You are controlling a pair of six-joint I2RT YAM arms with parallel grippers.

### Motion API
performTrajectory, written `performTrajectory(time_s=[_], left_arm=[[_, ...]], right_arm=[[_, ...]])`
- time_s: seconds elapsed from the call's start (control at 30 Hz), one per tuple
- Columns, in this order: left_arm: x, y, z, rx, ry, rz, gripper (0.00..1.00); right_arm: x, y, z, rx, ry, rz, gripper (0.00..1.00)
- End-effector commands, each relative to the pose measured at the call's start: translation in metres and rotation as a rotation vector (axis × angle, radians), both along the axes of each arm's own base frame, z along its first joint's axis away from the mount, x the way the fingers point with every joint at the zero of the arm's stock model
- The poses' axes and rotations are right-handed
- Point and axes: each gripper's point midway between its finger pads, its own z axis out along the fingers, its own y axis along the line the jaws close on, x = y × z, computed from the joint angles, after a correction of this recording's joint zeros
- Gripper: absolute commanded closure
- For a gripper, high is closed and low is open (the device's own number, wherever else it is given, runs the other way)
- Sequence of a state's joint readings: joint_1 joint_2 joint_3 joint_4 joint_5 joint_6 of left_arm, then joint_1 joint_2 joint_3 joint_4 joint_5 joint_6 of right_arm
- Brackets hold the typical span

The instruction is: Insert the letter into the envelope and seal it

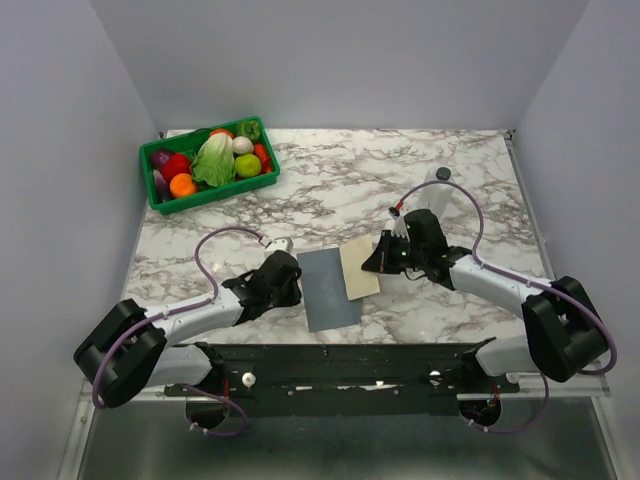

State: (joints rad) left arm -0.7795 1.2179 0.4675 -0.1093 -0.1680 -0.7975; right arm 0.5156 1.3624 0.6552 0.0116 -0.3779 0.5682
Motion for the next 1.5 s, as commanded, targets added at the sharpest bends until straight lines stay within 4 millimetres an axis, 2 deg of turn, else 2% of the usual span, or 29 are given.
performTrajectory(time_s=[0.0, 0.47, 1.0, 1.23, 1.47], left_arm=[[-0.006, -0.007, -0.004, -0.023, 0.013, -0.026, 0.70], [-0.014, -0.018, -0.016, -0.009, 0.036, -0.053, 0.73], [-0.016, -0.029, -0.020, 0.001, 0.046, -0.075, 0.75], [-0.019, -0.027, -0.020, 0.004, 0.048, -0.067, 0.76], [-0.024, -0.032, -0.021, 0.003, 0.050, -0.073, 0.76]], right_arm=[[0.009, 0.005, -0.003, -0.002, -0.032, -0.010, 0.99], [0.001, 0.000, -0.032, -0.070, 0.041, -0.036, 0.99], [-0.009, 0.000, -0.040, -0.080, 0.068, -0.012, 0.99], [-0.011, -0.022, -0.045, -0.153, 0.107, -0.135, 0.99], [-0.014, -0.027, -0.043, -0.163, 0.135, -0.175, 0.99]])
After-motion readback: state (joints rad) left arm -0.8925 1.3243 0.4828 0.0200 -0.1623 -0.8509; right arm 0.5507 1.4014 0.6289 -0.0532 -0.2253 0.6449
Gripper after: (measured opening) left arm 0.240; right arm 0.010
